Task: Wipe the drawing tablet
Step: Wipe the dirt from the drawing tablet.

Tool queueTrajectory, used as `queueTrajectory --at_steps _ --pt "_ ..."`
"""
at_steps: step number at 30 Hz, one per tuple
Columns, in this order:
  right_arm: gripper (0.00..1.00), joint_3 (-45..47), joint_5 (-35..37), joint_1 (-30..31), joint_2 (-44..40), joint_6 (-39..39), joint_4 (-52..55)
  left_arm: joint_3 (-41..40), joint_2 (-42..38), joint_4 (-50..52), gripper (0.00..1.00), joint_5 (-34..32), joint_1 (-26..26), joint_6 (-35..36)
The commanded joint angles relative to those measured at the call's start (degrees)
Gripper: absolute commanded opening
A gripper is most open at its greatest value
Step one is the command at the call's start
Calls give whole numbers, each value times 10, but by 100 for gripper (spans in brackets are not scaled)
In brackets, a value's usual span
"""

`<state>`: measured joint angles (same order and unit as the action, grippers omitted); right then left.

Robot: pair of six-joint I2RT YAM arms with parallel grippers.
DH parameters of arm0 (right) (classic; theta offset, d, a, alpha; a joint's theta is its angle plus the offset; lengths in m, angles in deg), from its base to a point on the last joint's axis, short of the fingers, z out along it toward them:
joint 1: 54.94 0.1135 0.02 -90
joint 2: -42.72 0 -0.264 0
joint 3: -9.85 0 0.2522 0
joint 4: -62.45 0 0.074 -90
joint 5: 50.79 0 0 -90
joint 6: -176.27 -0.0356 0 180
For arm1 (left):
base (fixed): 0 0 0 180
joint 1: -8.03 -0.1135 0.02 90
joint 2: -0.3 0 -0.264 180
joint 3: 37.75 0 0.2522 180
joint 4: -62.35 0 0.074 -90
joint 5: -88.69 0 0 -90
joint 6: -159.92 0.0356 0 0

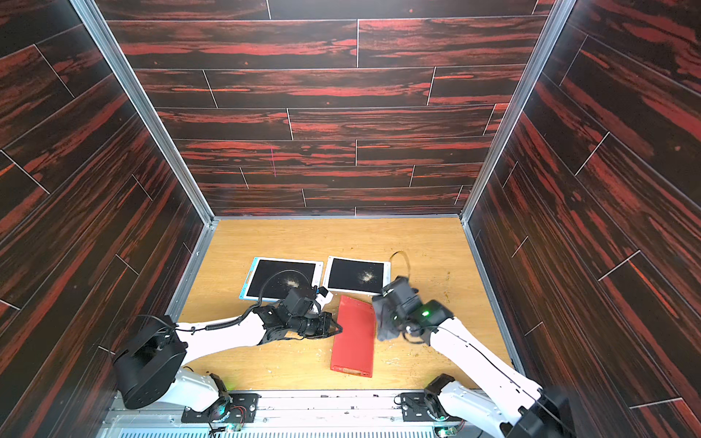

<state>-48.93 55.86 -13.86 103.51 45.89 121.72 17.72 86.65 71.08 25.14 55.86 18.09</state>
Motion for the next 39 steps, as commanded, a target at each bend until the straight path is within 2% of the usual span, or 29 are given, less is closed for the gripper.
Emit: queueTrajectory --at_steps 1,7,10,13,18,24,26,31,33,37,39 --pt "0 12 111 46 40 -80 42 20 20 0 0 -29 -3 -12" --pt "0 -3 134 78 165 -88 -13 35 46 26 0 -32 0 -9" --pt "0 -28 117 82 222 -69 -58 38 50 31 0 -34 3 -6" --pt "0 -46 34 82 255 -28 -141 42 56 32 0 -32 6 -3" --pt "0 -69 -167 82 269 17 -281 62 76 49 0 -31 17 10" --pt "0 -71 -351 83 277 -3 -396 74 83 56 0 -32 25 14" --pt "0 -61 -382 82 280 -16 -421 73 82 56 0 -35 26 15" --pt "0 -31 -281 54 286 -26 -356 64 73 58 0 -42 27 14" --pt "0 -8 -218 40 279 -25 -321 61 68 58 0 -44 27 13" --pt "0 6 -18 34 282 -22 -189 57 58 61 0 -47 27 14" --pt "0 13 54 34 284 -29 -148 57 54 64 0 -49 27 16"
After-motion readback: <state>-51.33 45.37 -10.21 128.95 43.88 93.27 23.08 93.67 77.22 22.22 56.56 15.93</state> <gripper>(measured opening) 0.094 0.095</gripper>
